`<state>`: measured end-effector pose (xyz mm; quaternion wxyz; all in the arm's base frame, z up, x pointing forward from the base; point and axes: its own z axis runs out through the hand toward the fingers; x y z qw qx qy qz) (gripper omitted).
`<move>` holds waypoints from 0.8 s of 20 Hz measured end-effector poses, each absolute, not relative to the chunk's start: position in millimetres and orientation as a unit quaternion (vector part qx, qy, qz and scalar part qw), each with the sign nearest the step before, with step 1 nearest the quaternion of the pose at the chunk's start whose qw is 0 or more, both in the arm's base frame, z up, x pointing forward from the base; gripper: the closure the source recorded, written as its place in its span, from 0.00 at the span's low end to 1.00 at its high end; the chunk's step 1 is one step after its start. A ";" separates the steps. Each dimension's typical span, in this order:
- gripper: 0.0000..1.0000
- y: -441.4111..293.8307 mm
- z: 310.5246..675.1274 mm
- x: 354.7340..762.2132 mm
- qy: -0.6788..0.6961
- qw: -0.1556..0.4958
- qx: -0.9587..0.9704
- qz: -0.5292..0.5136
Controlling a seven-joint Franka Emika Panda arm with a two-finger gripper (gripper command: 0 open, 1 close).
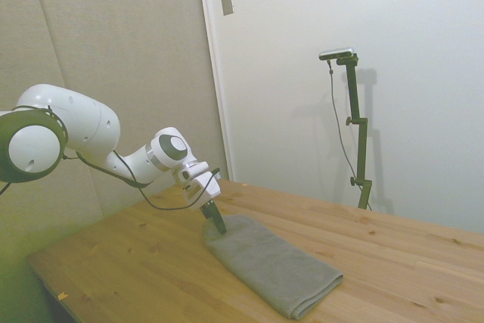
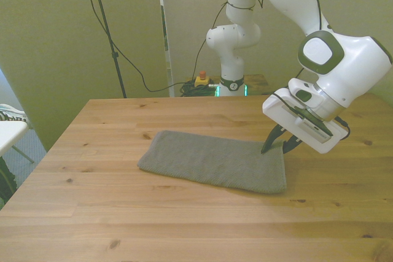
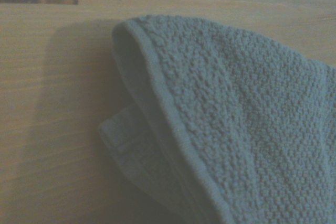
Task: Fold the towel
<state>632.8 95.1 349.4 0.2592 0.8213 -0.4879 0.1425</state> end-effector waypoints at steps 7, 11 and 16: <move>1.00 94.5 357.1 627.1 -0.488 0.253 0.823 0.146; 1.00 90.4 374.8 623.0 -0.493 0.245 0.821 0.153; 1.00 77.4 417.0 609.4 -0.502 0.226 0.818 0.166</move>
